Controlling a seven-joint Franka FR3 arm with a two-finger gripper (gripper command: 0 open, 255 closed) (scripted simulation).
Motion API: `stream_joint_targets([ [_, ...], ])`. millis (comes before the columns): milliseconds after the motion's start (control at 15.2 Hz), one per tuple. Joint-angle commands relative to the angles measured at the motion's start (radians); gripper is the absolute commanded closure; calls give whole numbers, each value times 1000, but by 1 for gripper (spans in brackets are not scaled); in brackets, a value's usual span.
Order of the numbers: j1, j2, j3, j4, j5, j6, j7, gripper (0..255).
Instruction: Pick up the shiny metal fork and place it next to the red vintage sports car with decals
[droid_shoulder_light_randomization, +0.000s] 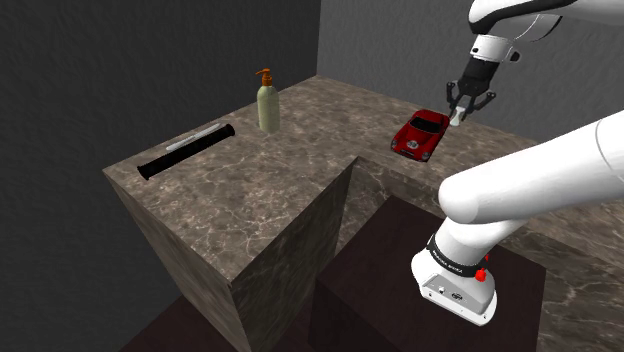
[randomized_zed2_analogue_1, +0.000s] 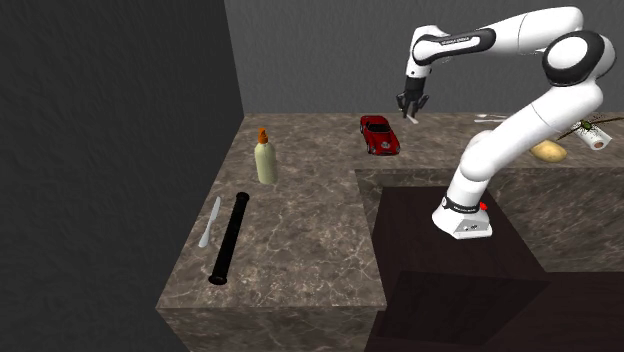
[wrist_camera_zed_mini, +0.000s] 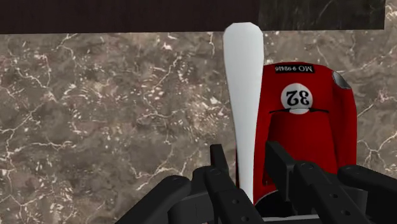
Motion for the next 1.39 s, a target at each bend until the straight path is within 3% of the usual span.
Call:
stream_joint_targets([
  [0,-16,23,-44,30,-20,-5,-57,255],
  [594,-47,187,-247,202,-40,-3,-309,255],
  [858,-49,301,-348,306,-2,0,-442,255],
  [1122,-58,455,-451,426,85,-3,-599,255],
  [1320,-62,467,-453,394,93,37,-605,255],
])
